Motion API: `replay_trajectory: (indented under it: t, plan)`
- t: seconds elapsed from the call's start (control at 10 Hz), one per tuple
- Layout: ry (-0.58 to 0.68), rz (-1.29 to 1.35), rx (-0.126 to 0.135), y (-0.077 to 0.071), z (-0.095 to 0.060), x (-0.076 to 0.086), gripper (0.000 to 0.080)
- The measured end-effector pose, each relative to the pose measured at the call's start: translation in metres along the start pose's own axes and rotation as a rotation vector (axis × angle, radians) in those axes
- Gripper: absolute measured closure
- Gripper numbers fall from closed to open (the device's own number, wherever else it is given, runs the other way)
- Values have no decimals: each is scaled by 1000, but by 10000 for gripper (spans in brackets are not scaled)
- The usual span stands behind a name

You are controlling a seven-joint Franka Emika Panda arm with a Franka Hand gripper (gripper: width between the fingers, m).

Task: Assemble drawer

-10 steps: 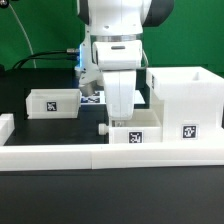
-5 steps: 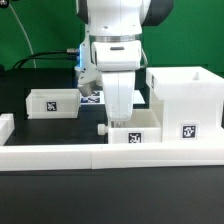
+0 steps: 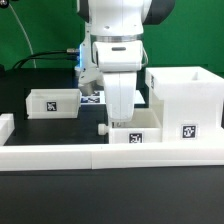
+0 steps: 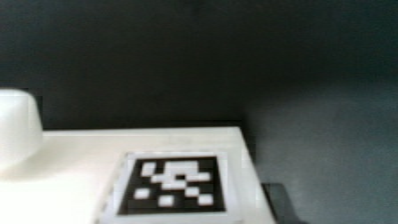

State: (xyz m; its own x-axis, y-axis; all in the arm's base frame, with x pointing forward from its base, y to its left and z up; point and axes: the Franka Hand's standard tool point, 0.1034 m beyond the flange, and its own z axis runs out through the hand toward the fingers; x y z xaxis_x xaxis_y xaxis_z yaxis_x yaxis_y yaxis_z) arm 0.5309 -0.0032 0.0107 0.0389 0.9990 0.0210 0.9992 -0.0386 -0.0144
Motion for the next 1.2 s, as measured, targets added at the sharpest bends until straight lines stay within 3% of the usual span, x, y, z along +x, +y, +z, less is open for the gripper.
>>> replay_trajectory:
  t: [0.5,0.9,1.2]
  plan:
    - [6,-13,-2,0,0,10,757]
    - [8,-10,-10,0,1,8,757]
    - [11,-40,-11,-1,1,22,757]
